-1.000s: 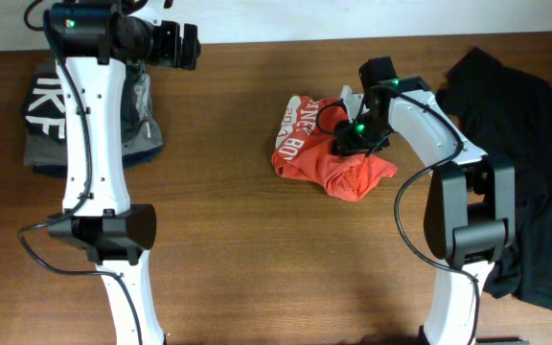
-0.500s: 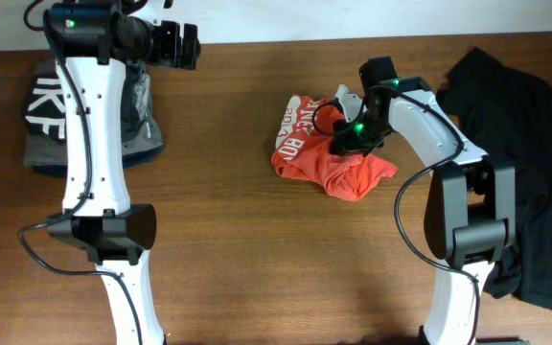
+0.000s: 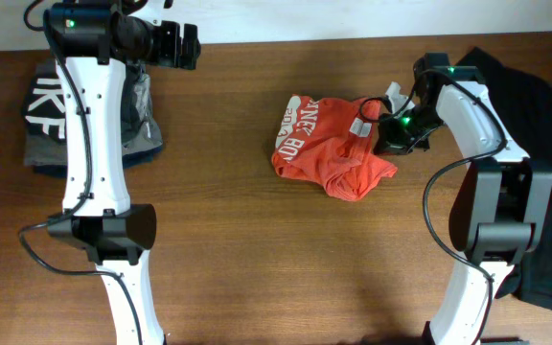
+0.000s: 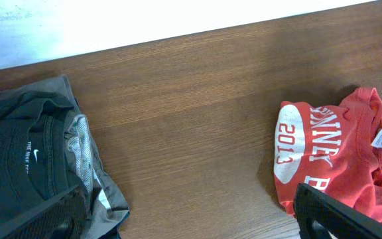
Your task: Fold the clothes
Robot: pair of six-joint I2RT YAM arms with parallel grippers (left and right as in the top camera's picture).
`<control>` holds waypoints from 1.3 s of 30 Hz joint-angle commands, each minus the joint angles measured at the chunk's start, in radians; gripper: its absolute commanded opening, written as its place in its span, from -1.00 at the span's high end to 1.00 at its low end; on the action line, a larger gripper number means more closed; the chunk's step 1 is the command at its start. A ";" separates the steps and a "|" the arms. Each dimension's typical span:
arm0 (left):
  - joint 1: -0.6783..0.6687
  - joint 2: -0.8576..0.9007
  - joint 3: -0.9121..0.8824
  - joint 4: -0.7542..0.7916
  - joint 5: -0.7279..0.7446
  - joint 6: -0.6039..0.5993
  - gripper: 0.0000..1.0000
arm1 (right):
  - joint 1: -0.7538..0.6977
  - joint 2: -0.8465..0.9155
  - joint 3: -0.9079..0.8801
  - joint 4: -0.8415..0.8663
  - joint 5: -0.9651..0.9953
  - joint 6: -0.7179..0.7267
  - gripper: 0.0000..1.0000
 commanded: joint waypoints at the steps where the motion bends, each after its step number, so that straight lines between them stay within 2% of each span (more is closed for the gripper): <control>1: -0.010 -0.006 0.009 -0.005 0.009 0.016 -0.98 | 0.003 -0.020 0.021 0.000 0.081 0.030 0.82; 6: -0.095 0.001 0.005 0.000 0.049 0.017 -0.98 | -0.075 -0.024 0.115 -0.051 0.081 0.101 -0.38; 8: -0.151 0.014 0.005 0.011 0.049 0.017 -0.98 | -0.117 -0.024 0.172 -0.087 0.079 0.104 -0.68; 12: -0.288 0.080 0.005 0.054 0.048 0.016 -0.98 | -0.217 -0.024 0.276 -0.155 0.082 0.104 -0.94; 18: -0.488 0.228 0.005 0.108 -0.028 0.014 -0.98 | -0.364 -0.024 0.328 -0.204 0.077 0.108 -0.97; 25: -0.658 0.331 0.005 0.200 -0.148 -0.048 -0.98 | -0.427 -0.024 0.328 -0.238 0.078 0.107 -0.97; 27: -0.709 0.358 0.005 0.218 -0.221 -0.052 -0.98 | -0.428 -0.024 0.328 -0.238 0.077 0.107 -0.97; 31: -0.765 0.399 0.005 0.215 -0.309 -0.068 -0.98 | -0.427 -0.024 0.328 -0.238 0.077 0.107 -0.97; 39: -0.786 0.480 0.005 0.218 -0.345 -0.133 -0.98 | -0.427 -0.024 0.328 -0.238 0.070 0.107 -0.97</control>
